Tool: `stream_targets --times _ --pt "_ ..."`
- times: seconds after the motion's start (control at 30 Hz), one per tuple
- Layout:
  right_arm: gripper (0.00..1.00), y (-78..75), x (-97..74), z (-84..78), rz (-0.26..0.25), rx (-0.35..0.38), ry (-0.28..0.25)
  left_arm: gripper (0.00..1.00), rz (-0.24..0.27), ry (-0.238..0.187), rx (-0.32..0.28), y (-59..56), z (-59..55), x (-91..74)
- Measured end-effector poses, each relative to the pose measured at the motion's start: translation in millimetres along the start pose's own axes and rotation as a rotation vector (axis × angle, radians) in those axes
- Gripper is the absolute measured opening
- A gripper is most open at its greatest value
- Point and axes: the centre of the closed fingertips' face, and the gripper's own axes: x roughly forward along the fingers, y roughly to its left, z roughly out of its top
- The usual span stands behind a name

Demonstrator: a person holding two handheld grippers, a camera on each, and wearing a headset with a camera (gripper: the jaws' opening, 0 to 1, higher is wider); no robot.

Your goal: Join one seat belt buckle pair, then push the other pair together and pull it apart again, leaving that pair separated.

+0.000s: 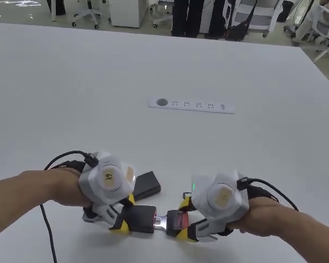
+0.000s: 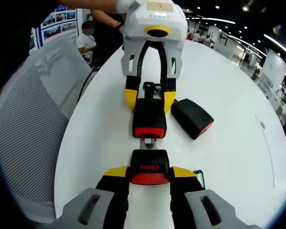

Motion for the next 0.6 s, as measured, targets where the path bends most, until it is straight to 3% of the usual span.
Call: stream_targets --times 0.2,0.6 --pt "0.28 0.3 1.2 0.2 -0.001 0.026 0.002 0.31 0.002 -0.004 -0.006 -0.1 0.2 -0.2" --pt "0.27 0.7 2.2 3.3 -0.001 0.007 0.015 0.31 0.003 0.000 0.000 0.4 -0.2 0.1"
